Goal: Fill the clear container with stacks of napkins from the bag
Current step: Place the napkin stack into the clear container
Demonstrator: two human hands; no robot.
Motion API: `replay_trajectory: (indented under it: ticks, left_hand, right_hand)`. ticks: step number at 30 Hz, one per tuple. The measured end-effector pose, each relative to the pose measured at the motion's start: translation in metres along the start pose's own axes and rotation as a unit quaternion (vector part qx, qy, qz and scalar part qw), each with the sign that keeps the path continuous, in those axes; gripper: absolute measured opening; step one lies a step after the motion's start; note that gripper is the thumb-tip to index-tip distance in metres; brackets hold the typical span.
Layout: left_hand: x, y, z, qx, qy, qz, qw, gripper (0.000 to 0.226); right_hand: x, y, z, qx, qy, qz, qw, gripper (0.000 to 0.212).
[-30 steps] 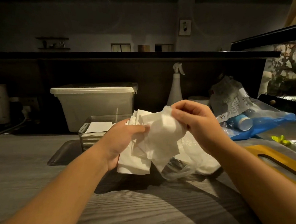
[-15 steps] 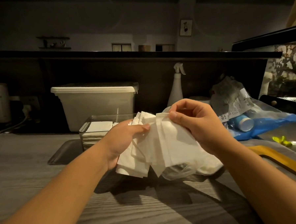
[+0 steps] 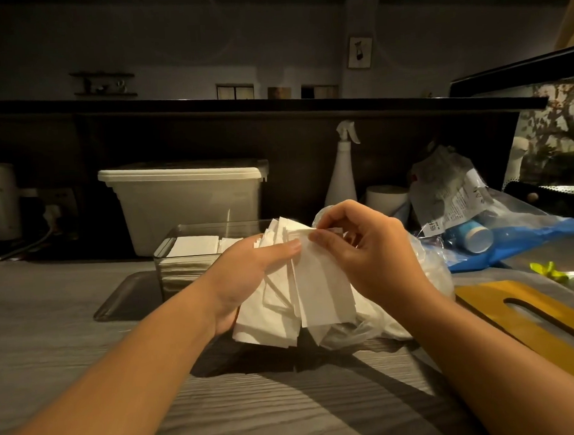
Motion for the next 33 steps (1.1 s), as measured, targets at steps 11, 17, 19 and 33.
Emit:
replay_trajectory:
  ticks: [11,17,19,33]
  left_hand:
    - [-0.006,0.003,-0.004,0.057,0.029,-0.054,0.996,0.019]
    - [-0.009,0.004,-0.005,0.073,0.042,-0.066,0.994,0.017]
    - [-0.008,0.005,-0.005,0.072,0.038,-0.054,0.995,0.015]
    - [-0.034,0.014,-0.003,0.08,0.096,0.027,0.992,0.019]
  right_hand:
    - [0.006,0.002,0.0,0.014,-0.038,0.03,0.999,0.022]
    - [0.001,-0.004,0.0,-0.016,-0.006,0.062,0.998,0.018]
    - [-0.001,-0.003,0.001,-0.01,-0.003,0.042,0.999,0.019]
    - [-0.006,0.019,-0.009,0.156,-0.077,-0.322,0.931,0.008]
Point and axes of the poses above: each hand's wrist, its own z-axis away from the middle knuckle, its own x-axis out of the palm, y = z × x, the point moved 7 cm from there along -z, towards the middle knuckle, and after that the axes turned 1 degree about y, right-handed, at the moved point
